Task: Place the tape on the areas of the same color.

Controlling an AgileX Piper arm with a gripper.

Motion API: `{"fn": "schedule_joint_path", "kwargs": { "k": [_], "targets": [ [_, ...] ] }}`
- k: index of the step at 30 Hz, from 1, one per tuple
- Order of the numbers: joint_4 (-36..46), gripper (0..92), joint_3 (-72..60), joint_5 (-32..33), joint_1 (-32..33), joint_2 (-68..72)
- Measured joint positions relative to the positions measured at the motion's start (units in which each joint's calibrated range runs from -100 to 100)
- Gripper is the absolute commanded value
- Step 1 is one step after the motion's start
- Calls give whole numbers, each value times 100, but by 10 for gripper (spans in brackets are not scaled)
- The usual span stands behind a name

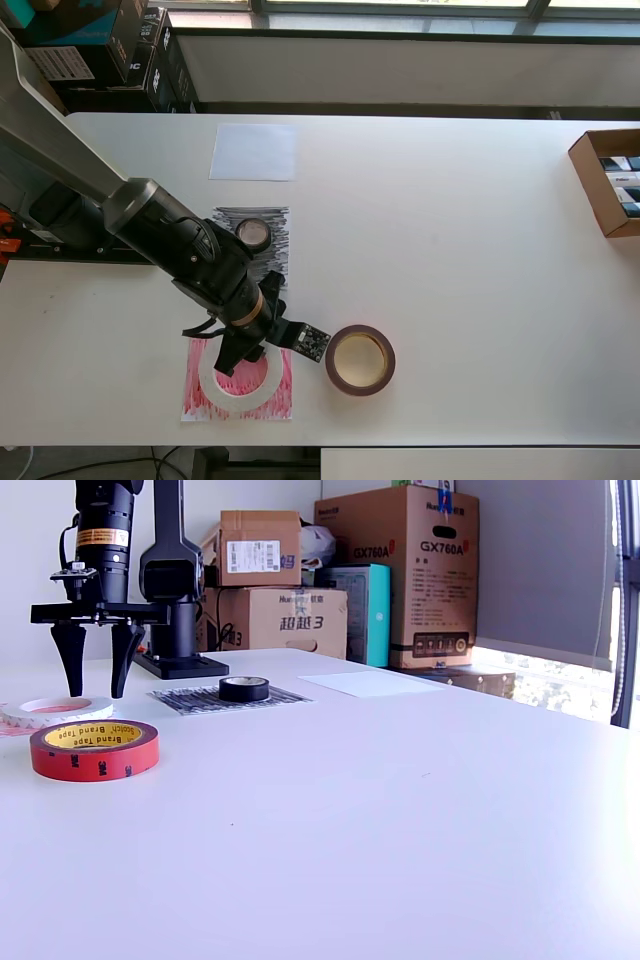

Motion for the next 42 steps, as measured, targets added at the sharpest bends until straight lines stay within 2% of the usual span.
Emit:
{"fn": "schedule_joint_path", "kwargs": {
  "k": [42],
  "targets": [
    [-14, 533, 0, 0, -76, 127]
  ]
}}
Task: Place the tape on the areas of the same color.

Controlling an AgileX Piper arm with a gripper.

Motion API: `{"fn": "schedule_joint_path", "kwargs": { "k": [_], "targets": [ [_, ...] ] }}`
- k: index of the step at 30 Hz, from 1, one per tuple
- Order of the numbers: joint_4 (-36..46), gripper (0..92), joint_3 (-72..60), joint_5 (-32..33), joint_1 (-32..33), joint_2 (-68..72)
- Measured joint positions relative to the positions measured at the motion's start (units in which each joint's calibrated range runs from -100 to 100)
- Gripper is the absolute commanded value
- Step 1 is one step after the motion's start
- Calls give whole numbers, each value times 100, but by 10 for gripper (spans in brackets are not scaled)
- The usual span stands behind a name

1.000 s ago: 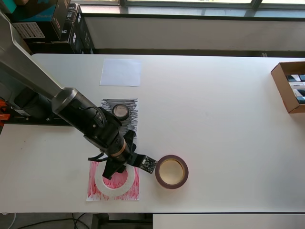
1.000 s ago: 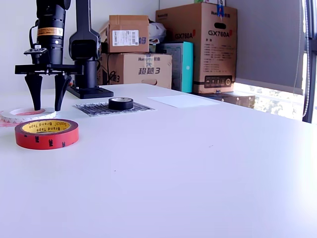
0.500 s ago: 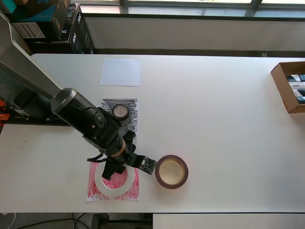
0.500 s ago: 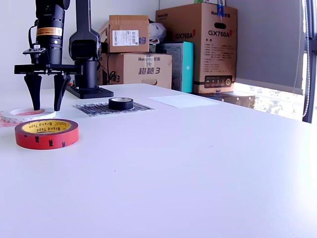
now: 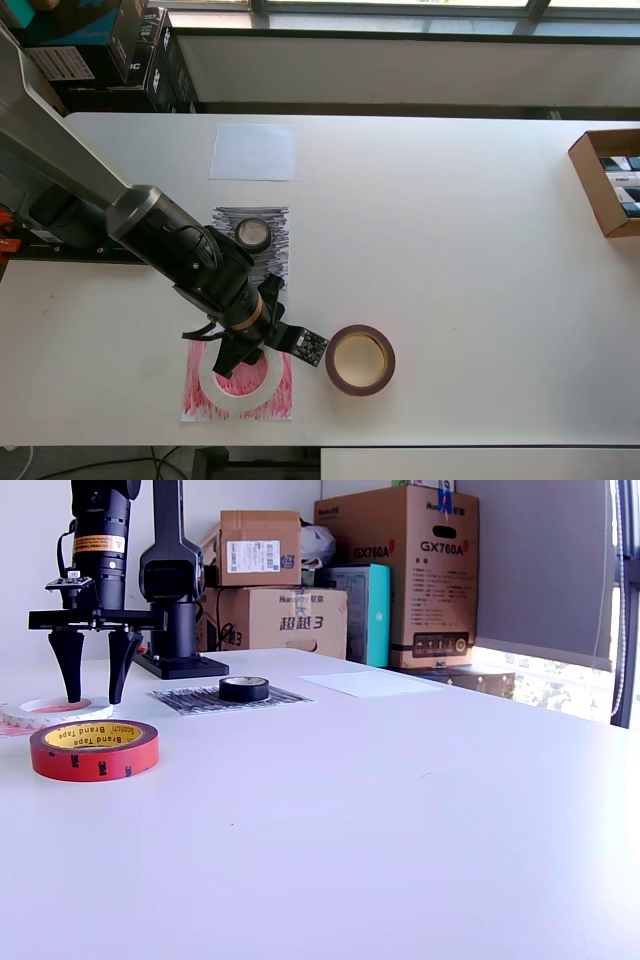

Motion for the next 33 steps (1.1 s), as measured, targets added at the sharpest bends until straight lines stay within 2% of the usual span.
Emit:
{"fn": "schedule_joint_path", "kwargs": {
  "k": [17, 20, 26, 28, 33],
  "targets": [
    [-3, 516, 231, 0, 0, 117],
    [-3, 420, 231, 0, 0, 117],
    [10, 96, 231, 0, 0, 117],
    [10, 21, 231, 0, 0, 117],
    [10, 2, 231, 0, 0, 117]
  ]
}}
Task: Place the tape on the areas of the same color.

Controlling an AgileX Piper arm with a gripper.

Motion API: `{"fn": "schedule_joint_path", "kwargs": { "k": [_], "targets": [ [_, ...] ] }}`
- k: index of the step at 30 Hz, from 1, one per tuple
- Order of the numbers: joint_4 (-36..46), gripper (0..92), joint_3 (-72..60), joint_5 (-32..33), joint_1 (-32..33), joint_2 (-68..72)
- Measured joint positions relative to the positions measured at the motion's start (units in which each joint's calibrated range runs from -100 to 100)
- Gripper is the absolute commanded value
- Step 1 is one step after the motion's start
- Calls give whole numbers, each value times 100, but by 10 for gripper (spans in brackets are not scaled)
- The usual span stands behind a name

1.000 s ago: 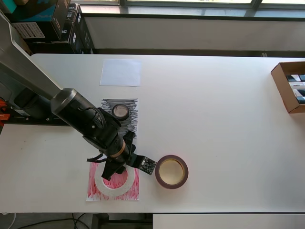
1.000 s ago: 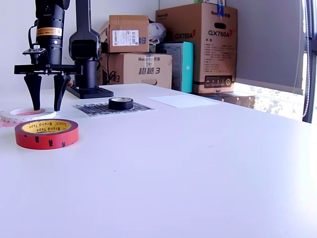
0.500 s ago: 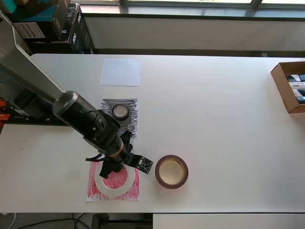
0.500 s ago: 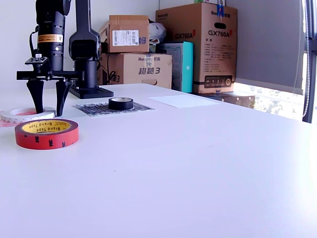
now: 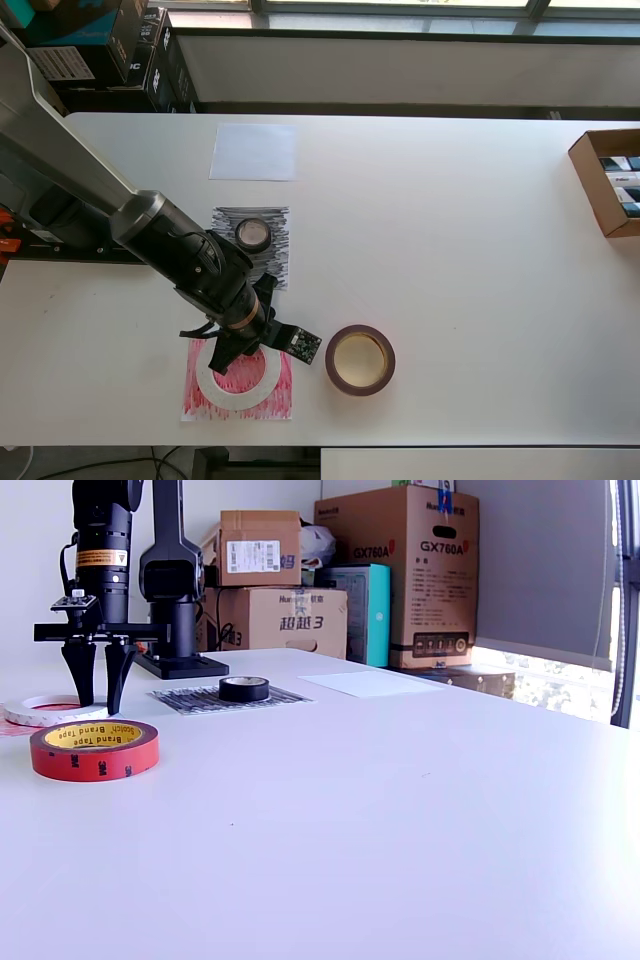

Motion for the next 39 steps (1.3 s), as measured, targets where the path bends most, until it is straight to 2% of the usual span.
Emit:
{"fn": "schedule_joint_path", "kwargs": {
  "k": [14, 23, 30, 39],
  "targets": [
    [0, 2, -183, 0, 91, -123],
    [17, 2, -1027, 0, 135, -631],
    [17, 2, -1361, 0, 716, -1264],
    [260, 2, -1259, 224, 2128, -1567]
  ]
}}
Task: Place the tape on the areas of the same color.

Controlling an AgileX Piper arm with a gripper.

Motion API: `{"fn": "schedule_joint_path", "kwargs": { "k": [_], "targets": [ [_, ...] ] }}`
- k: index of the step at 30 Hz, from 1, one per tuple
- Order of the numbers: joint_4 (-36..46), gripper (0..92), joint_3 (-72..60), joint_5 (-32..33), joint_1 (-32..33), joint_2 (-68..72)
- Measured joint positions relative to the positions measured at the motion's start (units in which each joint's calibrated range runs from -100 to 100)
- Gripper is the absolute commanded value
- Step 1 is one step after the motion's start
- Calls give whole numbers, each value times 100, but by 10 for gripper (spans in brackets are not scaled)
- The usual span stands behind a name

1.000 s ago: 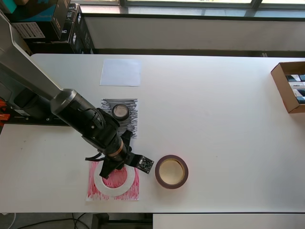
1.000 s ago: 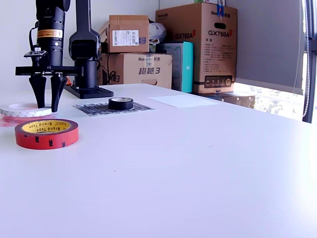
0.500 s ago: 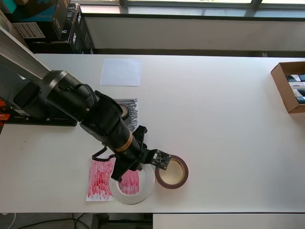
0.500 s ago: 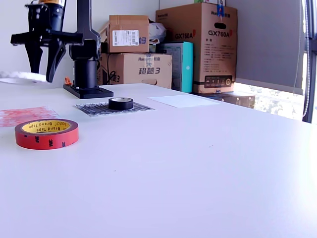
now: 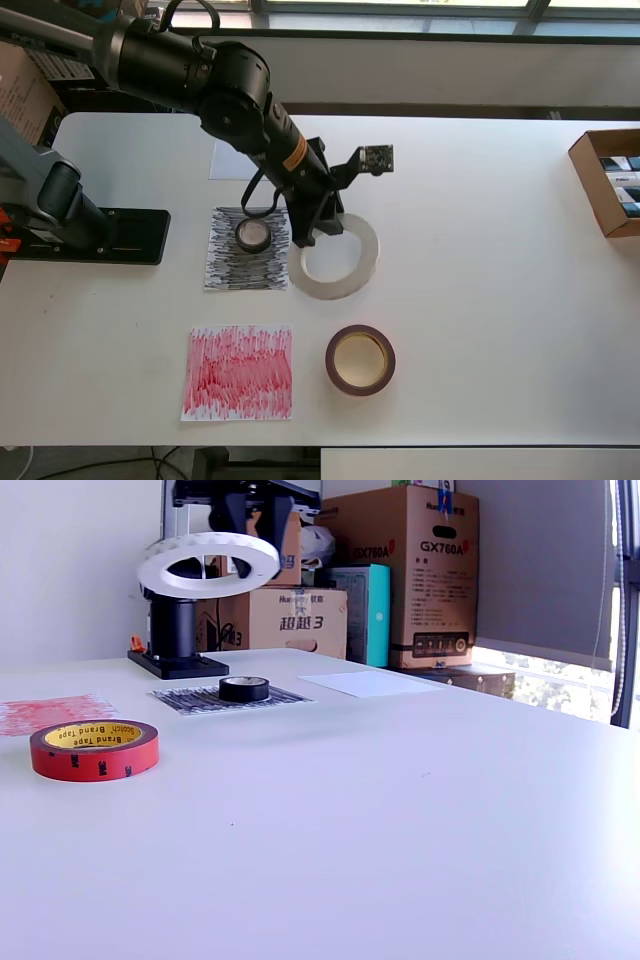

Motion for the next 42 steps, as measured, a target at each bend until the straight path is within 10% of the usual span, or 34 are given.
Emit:
{"fn": "schedule_joint_path", "kwargs": {
  "k": [21, 42],
  "targets": [
    [-80, 2, 450, 1142, 3159, 0],
    [-1148, 1, 1569, 3445, 3028, 0]
  ]
}}
